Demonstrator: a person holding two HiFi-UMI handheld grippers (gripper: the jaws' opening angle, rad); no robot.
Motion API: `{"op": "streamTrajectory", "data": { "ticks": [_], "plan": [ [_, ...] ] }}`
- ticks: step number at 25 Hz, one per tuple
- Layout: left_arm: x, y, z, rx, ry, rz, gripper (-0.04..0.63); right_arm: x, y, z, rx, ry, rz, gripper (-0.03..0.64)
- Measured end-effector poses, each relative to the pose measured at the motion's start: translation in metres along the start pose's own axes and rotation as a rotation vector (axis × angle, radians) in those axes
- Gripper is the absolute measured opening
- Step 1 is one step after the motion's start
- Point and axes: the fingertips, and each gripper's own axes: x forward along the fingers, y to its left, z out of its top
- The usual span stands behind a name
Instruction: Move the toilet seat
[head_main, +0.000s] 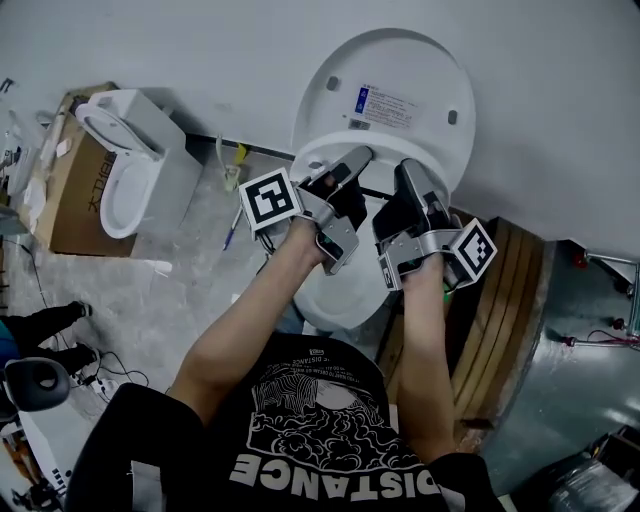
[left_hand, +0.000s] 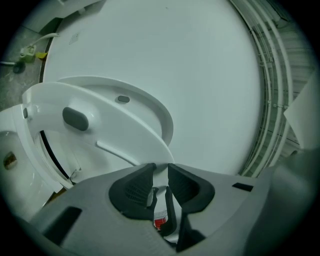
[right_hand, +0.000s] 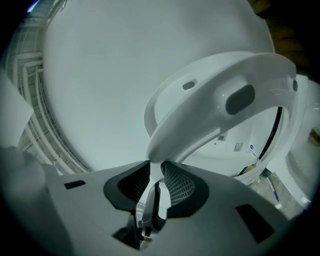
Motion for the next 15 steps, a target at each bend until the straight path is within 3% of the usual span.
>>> {"op": "streamTrajectory", "data": {
  "ticks": [15],
  "plan": [
    [0.012,-0.006,-0.009,0.009,0.074,-0.051,0.084,-0.006,0.011,0.013,-0.061,-0.095,0.054,0.094]
  ]
}}
